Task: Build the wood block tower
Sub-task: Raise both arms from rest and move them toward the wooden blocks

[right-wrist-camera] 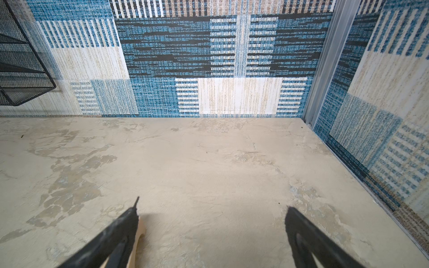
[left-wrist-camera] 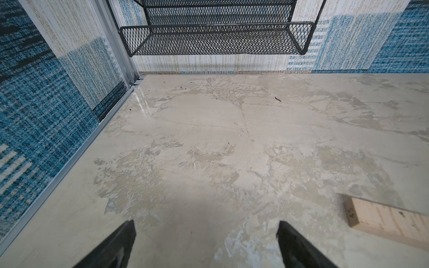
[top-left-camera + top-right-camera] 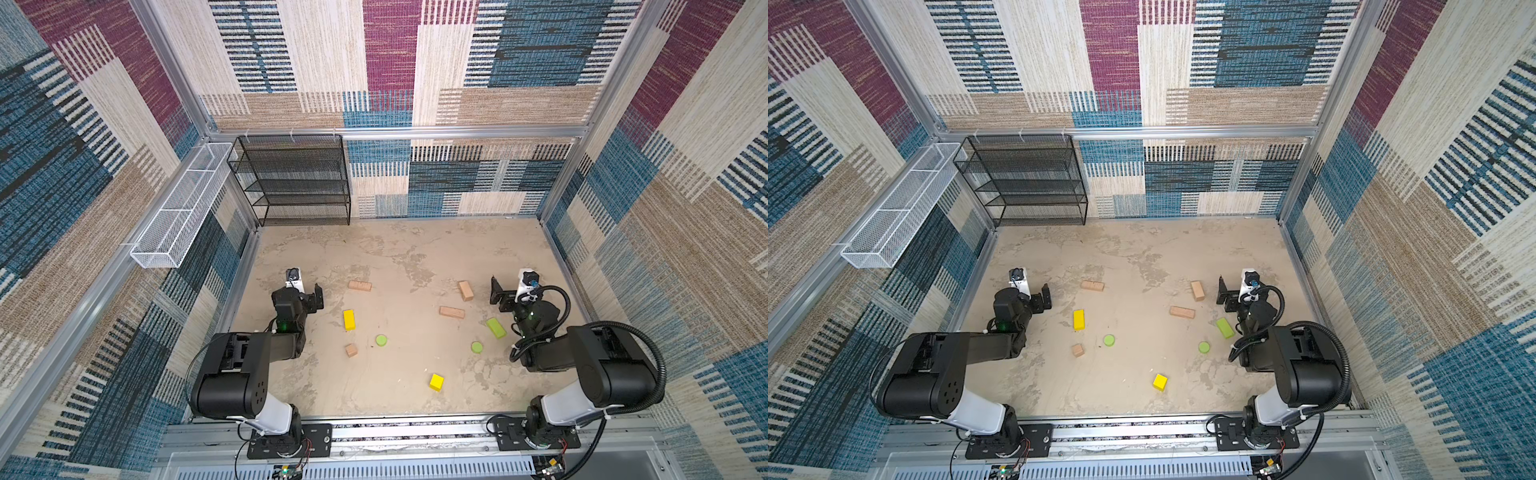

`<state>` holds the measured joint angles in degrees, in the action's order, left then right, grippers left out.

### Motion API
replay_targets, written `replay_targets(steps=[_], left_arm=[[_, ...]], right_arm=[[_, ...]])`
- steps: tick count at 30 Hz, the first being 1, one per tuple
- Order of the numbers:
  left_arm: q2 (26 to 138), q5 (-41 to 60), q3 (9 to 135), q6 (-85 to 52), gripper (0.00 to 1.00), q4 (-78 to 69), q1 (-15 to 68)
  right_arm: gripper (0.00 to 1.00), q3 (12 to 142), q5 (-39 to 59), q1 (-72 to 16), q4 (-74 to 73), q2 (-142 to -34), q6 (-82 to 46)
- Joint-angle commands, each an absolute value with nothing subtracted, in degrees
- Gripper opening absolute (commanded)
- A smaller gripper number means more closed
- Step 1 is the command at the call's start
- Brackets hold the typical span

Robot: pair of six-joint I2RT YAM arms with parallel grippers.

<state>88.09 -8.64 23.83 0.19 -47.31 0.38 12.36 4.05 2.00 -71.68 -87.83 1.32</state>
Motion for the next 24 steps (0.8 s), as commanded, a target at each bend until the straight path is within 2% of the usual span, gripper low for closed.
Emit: replay_targets(steps=[1,3,6,13,16,20,24], left_arm=[[86.85,-8.03,24.27,0.09,0.99,-46.41,0.35],[83.32,-8.52,25.56,0.00,0.97,-41.15,0.38],[78.54,-10.11,26.19,-0.44,0.91,-36.75,0.44],[66.96,-9.42,31.82,-3.53,0.82,-19.31,1.80],[64.34,-9.01,37.42,-4.34,0.74,-9.96,4.25],[63.14,-13.46,45.29,-6.16,0.72,1.58,10.58],[64.14,-16.58,50.47,-6.94,0.72,6.52,17.05]], right_arm=[[0.99,12.76,3.98,2.02,-71.70,-87.43,0.80],[0.99,13.92,2.73,2.02,-68.91,-86.35,0.24],[0.99,19.20,-0.94,2.06,-56.45,-83.35,-1.22],[0.97,24.25,0.60,1.63,-41.09,-79.33,-4.04],[0.86,27.31,-3.29,-0.19,-31.83,-76.46,-6.22],[0.86,29.75,-10.15,-6.66,-22.05,-70.91,-7.61],[0.86,31.81,-13.46,-12.29,-12.40,-66.92,-11.98]])
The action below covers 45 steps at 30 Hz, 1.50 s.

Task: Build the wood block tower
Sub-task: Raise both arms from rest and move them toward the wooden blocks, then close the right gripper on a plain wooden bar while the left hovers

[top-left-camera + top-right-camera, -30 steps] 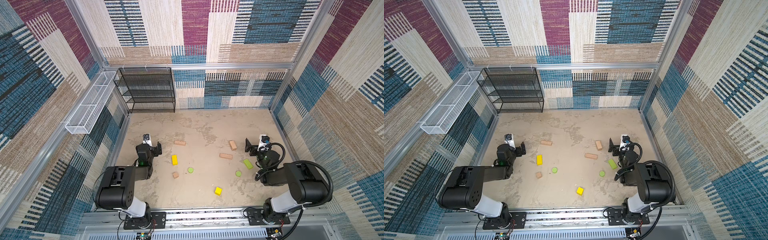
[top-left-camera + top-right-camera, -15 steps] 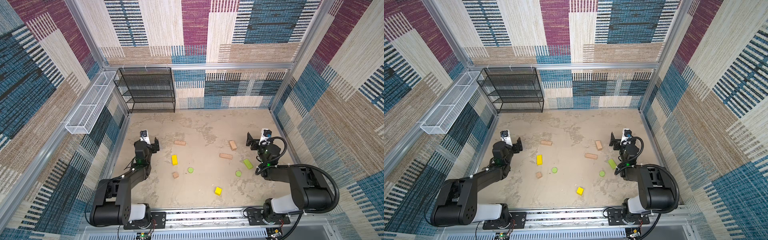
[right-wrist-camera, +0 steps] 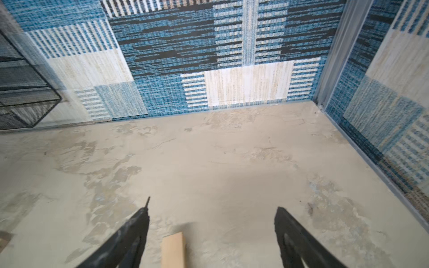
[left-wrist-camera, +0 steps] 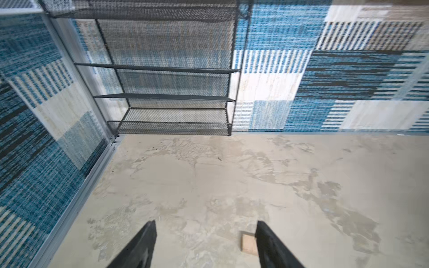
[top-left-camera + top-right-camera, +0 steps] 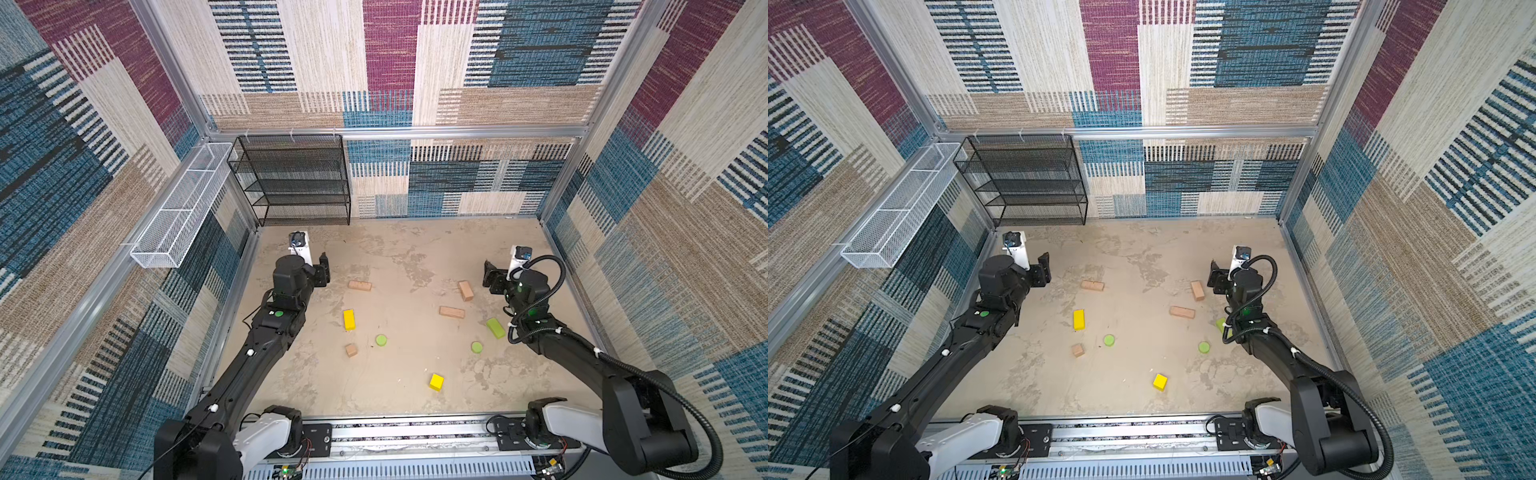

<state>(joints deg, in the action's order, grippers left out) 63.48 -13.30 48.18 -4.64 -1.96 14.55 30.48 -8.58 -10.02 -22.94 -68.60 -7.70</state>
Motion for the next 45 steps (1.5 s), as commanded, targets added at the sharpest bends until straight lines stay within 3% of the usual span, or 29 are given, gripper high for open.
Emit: replay_targets(steps=[1,8,13,29,45], left_arm=[[64.82,-16.49,51.48,-7.71,0.72,7.54,17.92],[72.34,-6.87,54.76,-15.13,0.69,9.27,21.88],[77.44,-1.49,56.45,-14.50,0.69,8.45,24.69],[77.75,-9.77,54.60,-9.23,0.72,9.30,26.28],[78.65,-10.81,54.54,-8.78,0.72,9.41,26.37]], right_arm=[[0.86,32.42,-13.84,-13.24,-10.17,-66.51,-13.28],[0.85,35.91,-14.94,-22.35,0.80,-66.52,-21.02],[0.86,41.68,-10.43,-26.63,9.24,-71.20,-25.52],[0.94,49.94,-12.86,-33.65,23.77,-83.99,-33.04],[0.99,52.43,-14.71,-33.82,25.16,-92.58,-36.28]])
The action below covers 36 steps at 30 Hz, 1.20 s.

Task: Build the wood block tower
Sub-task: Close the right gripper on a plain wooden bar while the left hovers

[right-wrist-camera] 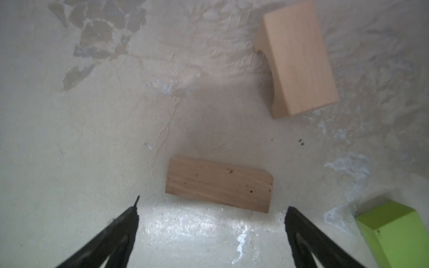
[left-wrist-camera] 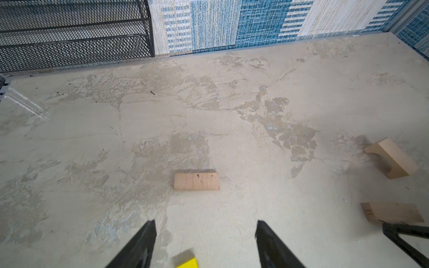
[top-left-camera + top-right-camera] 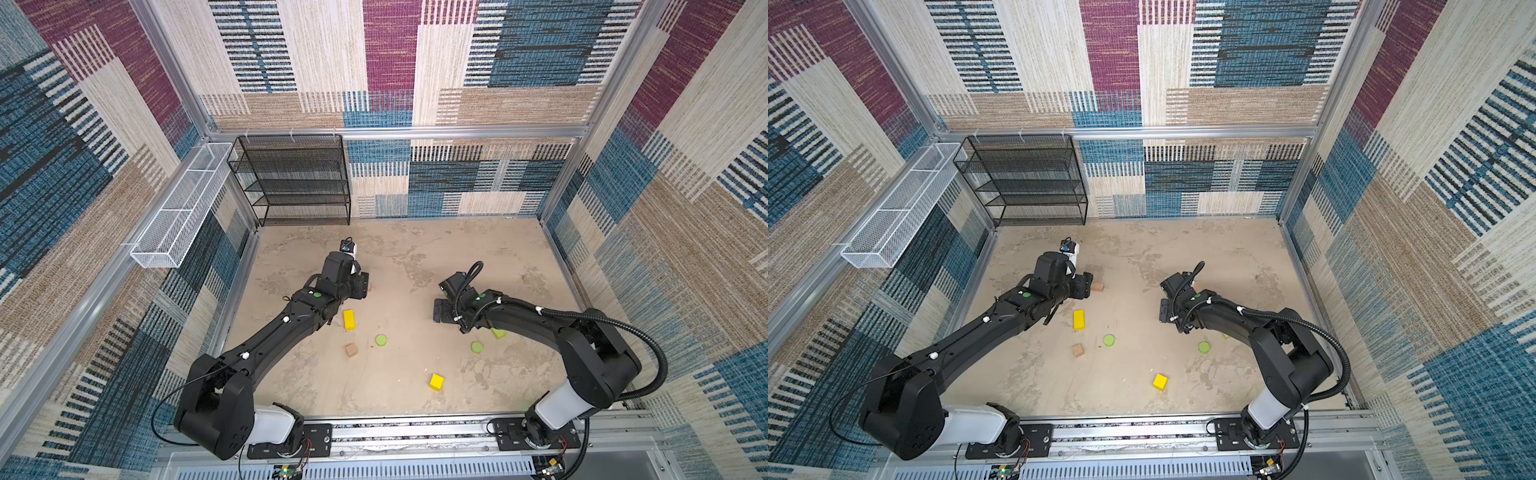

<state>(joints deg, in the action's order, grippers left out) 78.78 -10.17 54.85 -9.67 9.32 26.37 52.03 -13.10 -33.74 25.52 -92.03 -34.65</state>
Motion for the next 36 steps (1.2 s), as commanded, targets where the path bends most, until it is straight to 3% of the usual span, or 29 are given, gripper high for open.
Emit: replay_targets(steps=[1,16,28,36], left_arm=[[78.70,-10.81,54.51,-8.87,0.72,9.20,26.37],[78.76,-12.09,54.23,-9.01,0.73,9.49,26.37],[79.17,-12.57,54.08,-8.70,0.73,9.14,26.36],[79.19,-12.56,54.23,-8.61,0.72,9.47,26.37]], right_arm=[[0.99,52.55,-14.97,-33.81,25.17,-92.87,-36.37],[0.99,54.75,-18.36,-33.58,25.75,-97.62,-37.97],[0.99,55.25,-15.74,-32.70,23.43,-99.75,-37.38],[0.75,55.45,-13.82,-32.65,23.46,-100.15,-36.96]])
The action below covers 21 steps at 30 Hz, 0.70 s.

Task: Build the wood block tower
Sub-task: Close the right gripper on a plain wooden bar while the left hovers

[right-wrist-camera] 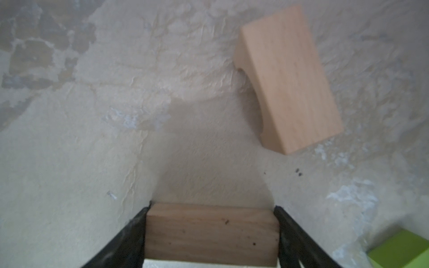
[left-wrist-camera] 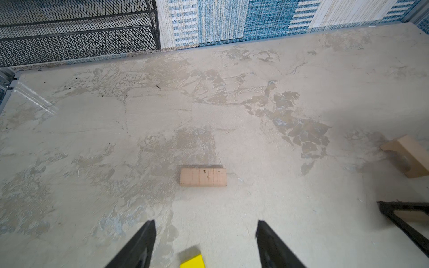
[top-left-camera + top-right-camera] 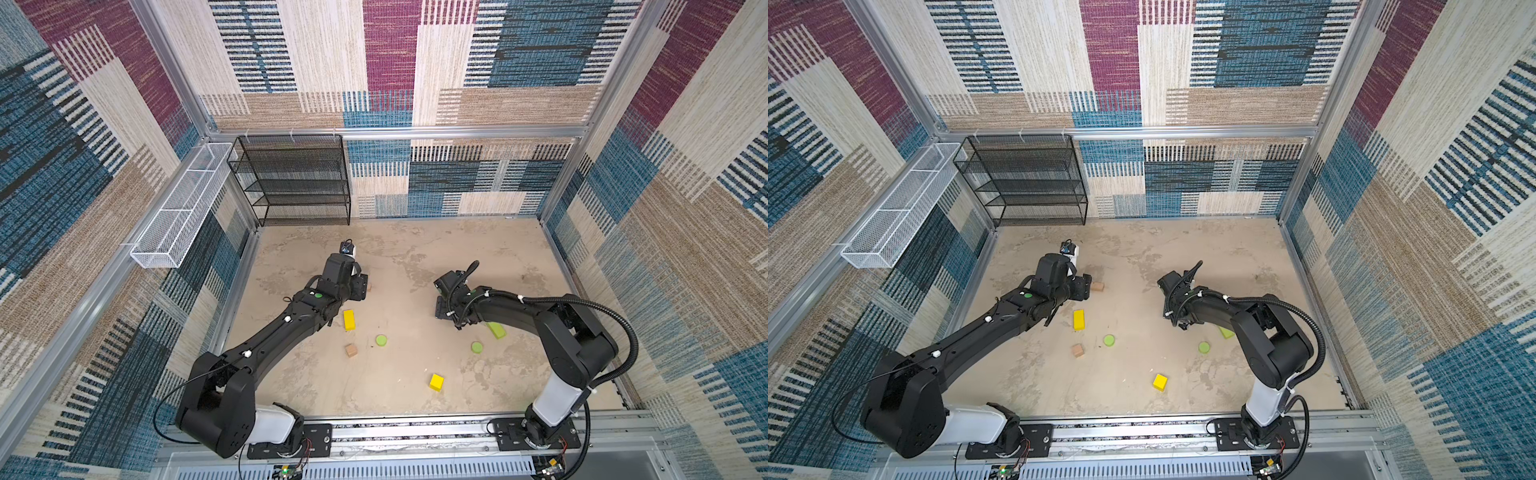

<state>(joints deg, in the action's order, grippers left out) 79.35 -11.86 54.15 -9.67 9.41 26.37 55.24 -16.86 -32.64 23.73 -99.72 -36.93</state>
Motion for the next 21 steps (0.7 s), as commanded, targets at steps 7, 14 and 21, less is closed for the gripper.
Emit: replay_targets(steps=[7,14,21], left_arm=[[78.93,-12.68,54.05,-8.53,0.71,9.43,26.37],[79.32,-12.74,53.97,-8.79,0.70,9.09,26.36],[79.28,-12.73,53.88,-8.77,0.70,8.88,26.38]], right_arm=[[0.63,57.86,-12.62,-32.79,24.80,-100.37,-35.68],[0.60,62.31,-10.88,-33.22,24.87,-101.82,-33.34],[0.60,71.05,-11.69,-34.36,26.37,-108.02,-30.71]])
